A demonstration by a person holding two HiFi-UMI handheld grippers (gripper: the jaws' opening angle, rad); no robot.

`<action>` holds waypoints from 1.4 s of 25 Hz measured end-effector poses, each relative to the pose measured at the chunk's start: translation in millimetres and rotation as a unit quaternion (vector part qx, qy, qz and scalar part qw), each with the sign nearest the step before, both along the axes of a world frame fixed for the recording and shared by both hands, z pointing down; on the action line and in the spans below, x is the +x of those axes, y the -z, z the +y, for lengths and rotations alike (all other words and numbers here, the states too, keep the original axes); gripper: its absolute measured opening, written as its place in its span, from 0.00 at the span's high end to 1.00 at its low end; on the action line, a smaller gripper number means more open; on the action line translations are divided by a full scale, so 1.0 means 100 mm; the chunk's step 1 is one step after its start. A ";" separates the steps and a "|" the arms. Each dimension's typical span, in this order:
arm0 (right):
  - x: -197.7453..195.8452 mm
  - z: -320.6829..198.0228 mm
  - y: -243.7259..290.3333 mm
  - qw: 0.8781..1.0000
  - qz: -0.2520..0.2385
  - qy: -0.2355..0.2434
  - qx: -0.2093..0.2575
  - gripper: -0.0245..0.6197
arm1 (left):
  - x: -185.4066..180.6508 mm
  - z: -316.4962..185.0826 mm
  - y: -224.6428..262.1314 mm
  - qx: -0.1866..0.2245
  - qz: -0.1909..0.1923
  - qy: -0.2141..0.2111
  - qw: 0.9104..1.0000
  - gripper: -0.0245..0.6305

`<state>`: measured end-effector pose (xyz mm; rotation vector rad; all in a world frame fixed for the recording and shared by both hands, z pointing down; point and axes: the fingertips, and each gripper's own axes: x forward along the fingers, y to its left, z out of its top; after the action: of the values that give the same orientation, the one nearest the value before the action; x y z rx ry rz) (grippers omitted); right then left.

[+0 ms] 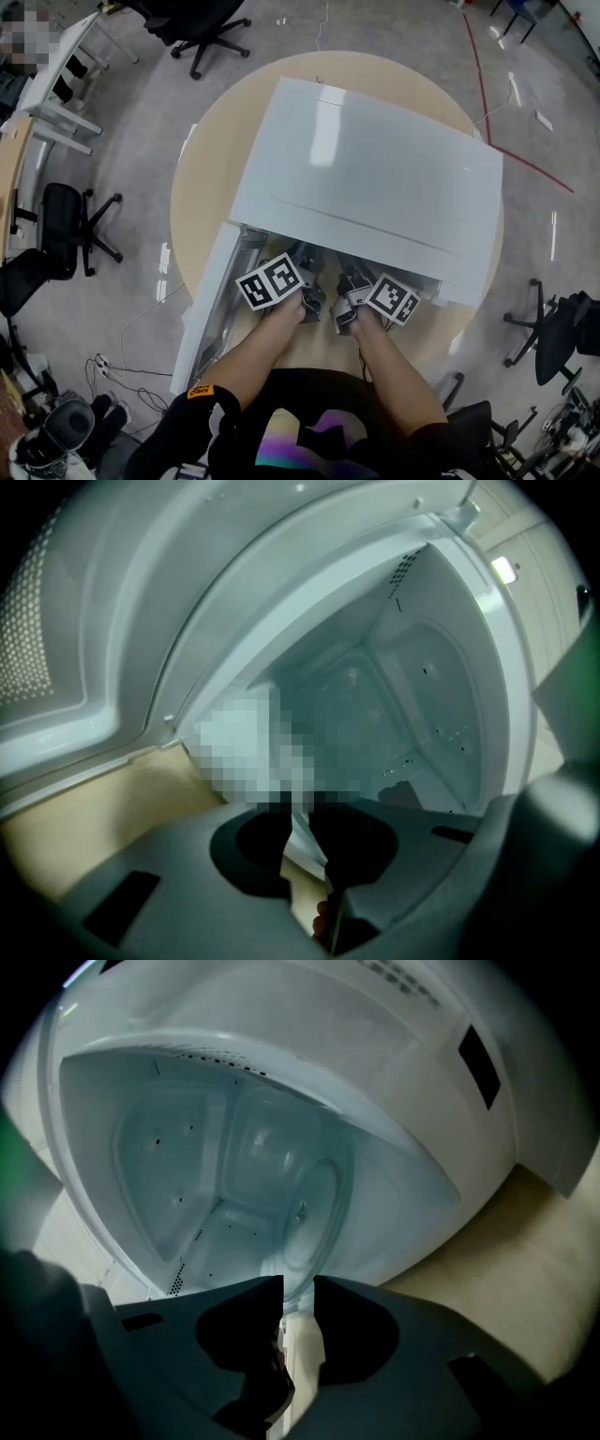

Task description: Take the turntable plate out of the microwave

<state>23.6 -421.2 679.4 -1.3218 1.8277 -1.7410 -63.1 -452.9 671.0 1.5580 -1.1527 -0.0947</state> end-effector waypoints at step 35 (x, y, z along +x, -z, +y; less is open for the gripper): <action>0.00 0.04 -0.03 0.997 -0.066 -0.035 -0.005 0.83 | -0.03 -0.01 -0.01 -0.010 0.021 0.022 0.999 0.85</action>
<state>24.0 -417.6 681.9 -1.2287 1.6833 -1.7580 -65.7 -454.0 671.9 1.5067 -1.1505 -0.1441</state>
